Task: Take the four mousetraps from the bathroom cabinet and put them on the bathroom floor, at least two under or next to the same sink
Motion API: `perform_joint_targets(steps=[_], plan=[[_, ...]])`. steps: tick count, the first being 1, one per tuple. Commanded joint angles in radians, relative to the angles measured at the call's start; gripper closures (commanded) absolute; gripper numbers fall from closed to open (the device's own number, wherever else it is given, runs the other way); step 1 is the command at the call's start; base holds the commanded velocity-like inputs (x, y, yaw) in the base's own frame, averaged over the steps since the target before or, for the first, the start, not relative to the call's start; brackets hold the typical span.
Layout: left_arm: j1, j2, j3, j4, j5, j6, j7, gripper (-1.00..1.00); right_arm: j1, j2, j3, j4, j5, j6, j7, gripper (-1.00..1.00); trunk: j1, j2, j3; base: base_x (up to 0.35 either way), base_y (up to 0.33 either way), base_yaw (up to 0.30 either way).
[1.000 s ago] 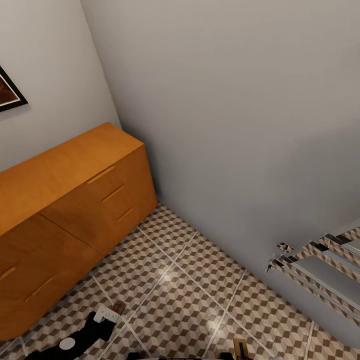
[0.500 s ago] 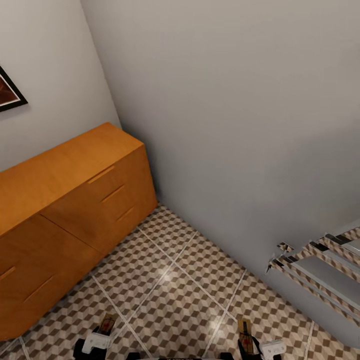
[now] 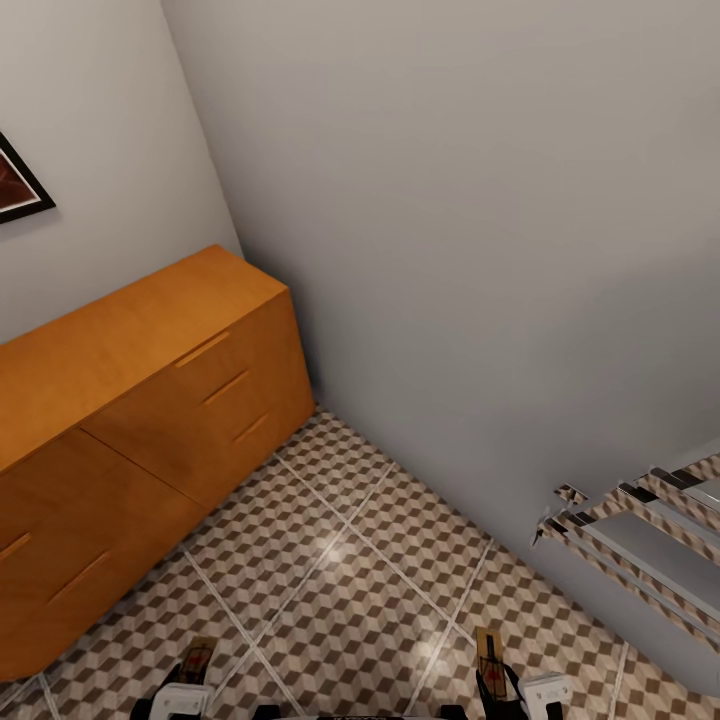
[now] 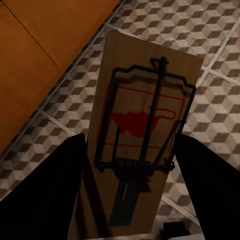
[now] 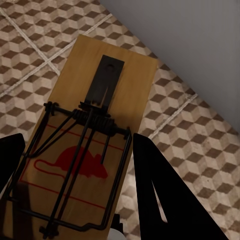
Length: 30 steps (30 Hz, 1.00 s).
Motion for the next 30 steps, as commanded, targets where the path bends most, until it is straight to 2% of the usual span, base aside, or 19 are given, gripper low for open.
perform_joint_targets(steps=[1,15,30], plan=[[0.0,0.0,-0.008,-0.003,0.0,-0.001,0.012,1.0,-0.001,0.0,0.006,0.001,-0.012,-0.003,0.003,1.0,0.0,-0.001,-0.001,0.0,0.0,0.0],[0.0,-0.014,-0.008,-0.002,0.0,0.018,0.013,1.0,-0.001,0.0,0.006,0.001,-0.012,-0.003,0.002,1.0,0.0,-0.001,-0.001,0.0,0.0,0.0],[0.0,-0.015,-0.008,-0.002,-0.001,0.024,0.013,1.0,-0.001,0.0,0.006,0.002,-0.012,-0.003,0.002,1.0,0.0,-0.001,-0.001,0.0,0.0,0.0]])
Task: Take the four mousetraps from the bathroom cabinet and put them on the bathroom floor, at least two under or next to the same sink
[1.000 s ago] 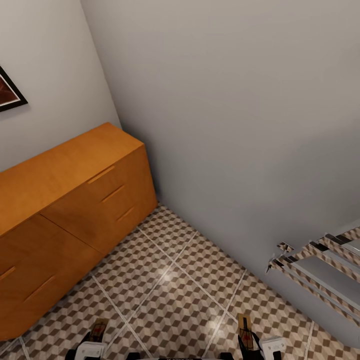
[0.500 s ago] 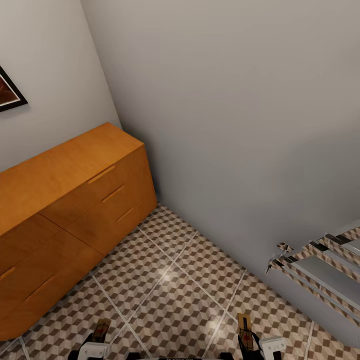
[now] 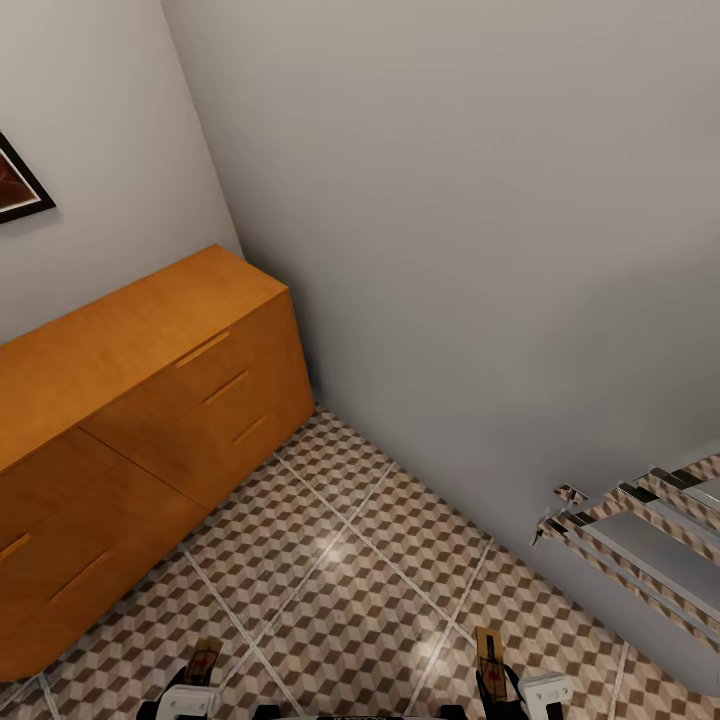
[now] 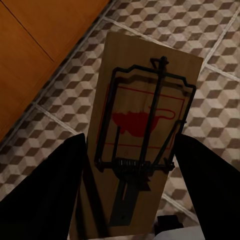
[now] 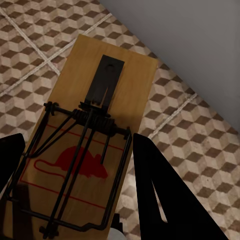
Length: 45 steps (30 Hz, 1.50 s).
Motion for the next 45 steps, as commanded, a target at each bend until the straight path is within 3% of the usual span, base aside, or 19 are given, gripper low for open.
perform_joint_targets(steps=[1,8,18,45], plan=[[0.0,0.001,-0.009,-0.003,0.0,0.0,0.011,1.0,-0.001,0.0,0.007,0.001,-0.012,-0.003,0.003,1.0,0.0,-0.001,-0.001,0.0,0.0,0.0],[0.0,-0.002,-0.009,-0.003,0.0,0.039,0.009,1.0,-0.001,0.0,0.007,0.001,-0.013,-0.003,0.003,1.0,0.0,-0.001,-0.001,0.0,0.0,0.0],[0.0,-0.002,-0.009,-0.003,0.0,0.04,0.009,1.0,-0.001,0.001,0.006,0.002,-0.013,-0.003,0.002,1.0,0.0,-0.001,-0.001,0.0,0.0,0.034],[0.0,-0.013,-0.009,-0.003,0.0,0.04,0.009,1.0,-0.001,0.001,0.006,0.002,-0.013,-0.002,0.001,1.0,0.0,-0.001,0.006,0.0,0.0,0.273]])
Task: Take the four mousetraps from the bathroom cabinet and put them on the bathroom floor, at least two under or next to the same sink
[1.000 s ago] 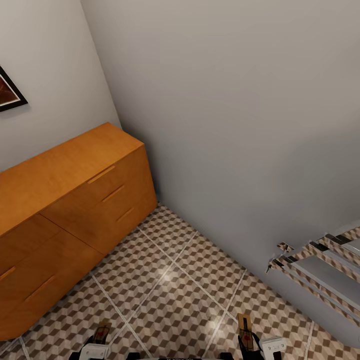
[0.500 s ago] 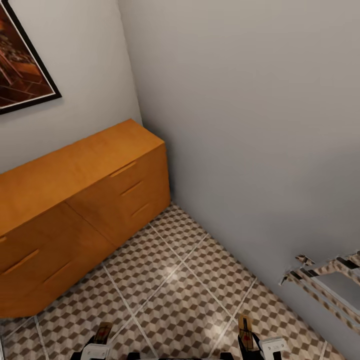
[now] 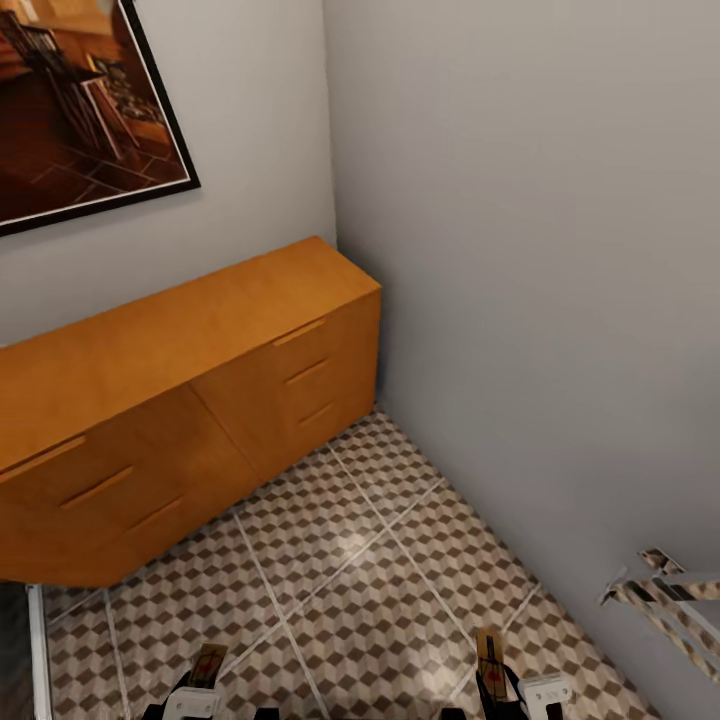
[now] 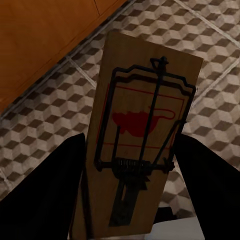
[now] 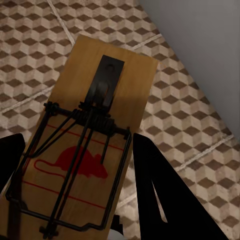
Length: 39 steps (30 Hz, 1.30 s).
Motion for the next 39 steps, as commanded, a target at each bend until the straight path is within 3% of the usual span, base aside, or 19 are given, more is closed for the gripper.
perform_joint_targets(steps=[1,22,39], plan=[[0.0,0.001,-0.008,-0.002,0.0,-0.001,0.011,1.0,0.0,-0.001,0.007,0.0,-0.012,-0.003,0.003,1.0,0.0,-0.001,-0.001,0.0,0.0,0.281],[0.0,-0.001,-0.008,-0.002,0.0,0.001,0.011,1.0,0.0,0.001,0.007,0.003,-0.012,-0.003,0.003,1.0,0.0,-0.001,0.011,-0.016,0.0,0.28],[0.0,-0.014,-0.008,0.003,0.0,0.001,0.012,1.0,0.0,0.001,0.007,0.005,-0.012,-0.003,0.003,1.0,0.0,-0.001,0.021,-0.275,0.0,0.28]])
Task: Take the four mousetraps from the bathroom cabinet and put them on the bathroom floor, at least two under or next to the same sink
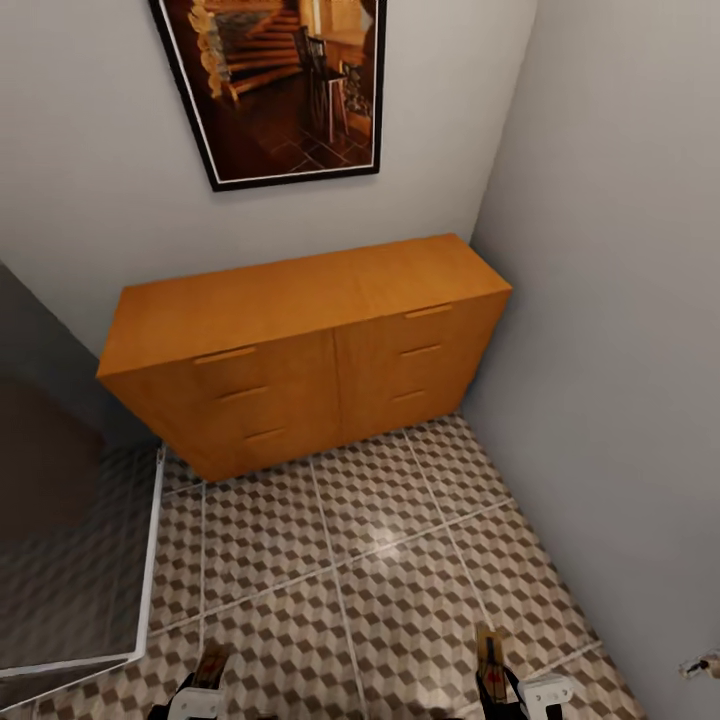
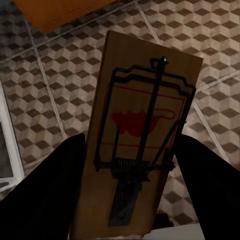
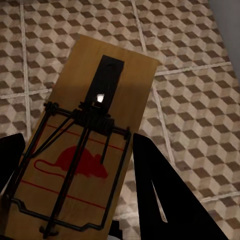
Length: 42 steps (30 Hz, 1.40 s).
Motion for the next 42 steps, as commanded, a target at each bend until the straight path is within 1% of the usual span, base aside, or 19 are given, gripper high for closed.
perform_joint_targets(steps=[1,33,39,42], plan=[[0.0,0.001,-0.008,-0.002,0.0,-0.001,0.011,1.0,0.0,-0.001,0.007,0.0,-0.012,-0.003,0.003,1.0,0.0,-0.002,-0.001,-0.2,0.0,0.28],[0.0,-0.001,-0.008,-0.002,0.0,0.0,0.01,1.0,0.0,0.0,0.007,0.002,-0.012,-0.003,0.003,1.0,0.0,-0.002,0.018,-0.011,0.0,0.28],[0.0,-0.012,-0.008,0.008,0.0,0.0,0.01,1.0,0.0,0.001,0.007,0.003,-0.012,-0.003,0.003,1.0,0.0,-0.002,0.021,0.0,0.0,0.28],[0.0,-0.014,-0.008,0.013,0.0,0.015,0.009,1.0,0.0,0.001,0.007,0.003,-0.012,-0.003,0.003,1.0,0.0,-0.002,0.023,0.0,0.0,0.28]])
